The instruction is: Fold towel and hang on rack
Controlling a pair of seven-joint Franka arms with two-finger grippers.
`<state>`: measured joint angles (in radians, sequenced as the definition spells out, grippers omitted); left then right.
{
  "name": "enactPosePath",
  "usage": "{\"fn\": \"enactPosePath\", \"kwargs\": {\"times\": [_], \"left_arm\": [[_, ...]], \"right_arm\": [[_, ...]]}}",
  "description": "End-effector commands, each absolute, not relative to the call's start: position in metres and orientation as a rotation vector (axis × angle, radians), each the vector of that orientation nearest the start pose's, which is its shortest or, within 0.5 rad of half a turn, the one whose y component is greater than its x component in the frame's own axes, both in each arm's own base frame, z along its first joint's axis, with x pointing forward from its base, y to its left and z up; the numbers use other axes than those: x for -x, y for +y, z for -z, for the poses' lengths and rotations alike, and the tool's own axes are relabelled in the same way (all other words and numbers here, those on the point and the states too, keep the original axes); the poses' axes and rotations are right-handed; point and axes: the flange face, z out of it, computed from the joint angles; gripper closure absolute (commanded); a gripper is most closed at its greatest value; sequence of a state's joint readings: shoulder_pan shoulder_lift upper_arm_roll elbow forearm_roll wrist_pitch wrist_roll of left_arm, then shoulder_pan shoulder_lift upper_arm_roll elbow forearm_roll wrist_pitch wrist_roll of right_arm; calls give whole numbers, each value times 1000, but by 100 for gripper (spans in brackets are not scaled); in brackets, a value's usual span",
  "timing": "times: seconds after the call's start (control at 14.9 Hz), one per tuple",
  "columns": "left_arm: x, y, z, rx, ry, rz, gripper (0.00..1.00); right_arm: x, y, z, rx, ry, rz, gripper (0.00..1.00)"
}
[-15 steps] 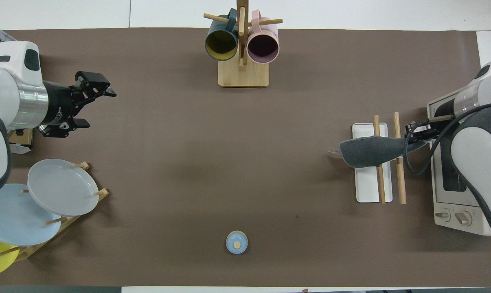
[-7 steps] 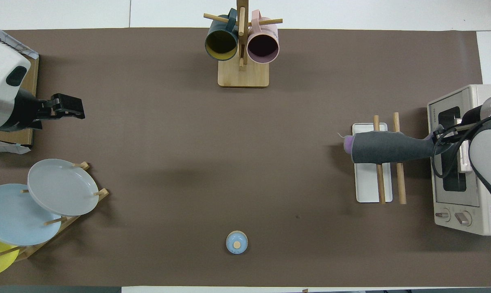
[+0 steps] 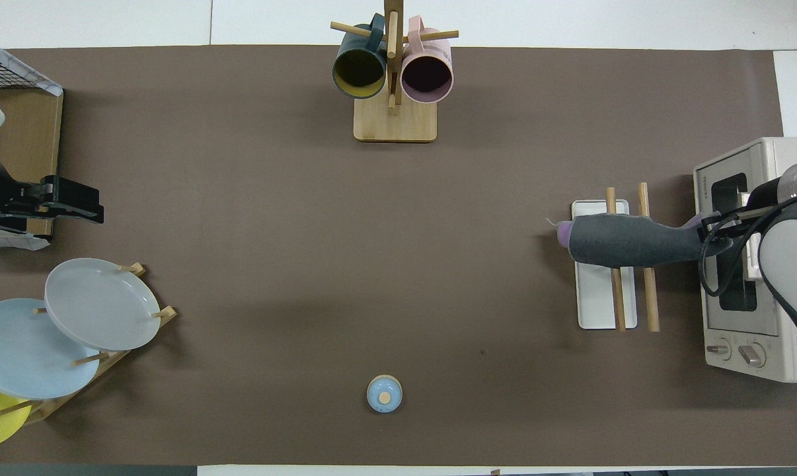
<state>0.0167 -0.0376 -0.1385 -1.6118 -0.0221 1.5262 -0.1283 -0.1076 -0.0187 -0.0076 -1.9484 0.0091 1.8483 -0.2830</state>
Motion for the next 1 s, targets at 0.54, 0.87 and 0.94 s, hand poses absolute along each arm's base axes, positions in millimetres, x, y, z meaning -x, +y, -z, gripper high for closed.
{"fn": "enactPosePath", "kwargs": {"times": [0.54,0.87,0.94], "left_arm": [[-538,-73,-616,3158,22,-94,0],[-538,-69,-617,3160,13,-92,0],[-538,-68,-617,3160,8,-94,0]], "right_arm": [[-545,-64,-505,3135,-299,-60,0],[-565,-46,-556,3151,-325,-149,0],[-565,-37,-577,3160,-336,-121,0]]}}
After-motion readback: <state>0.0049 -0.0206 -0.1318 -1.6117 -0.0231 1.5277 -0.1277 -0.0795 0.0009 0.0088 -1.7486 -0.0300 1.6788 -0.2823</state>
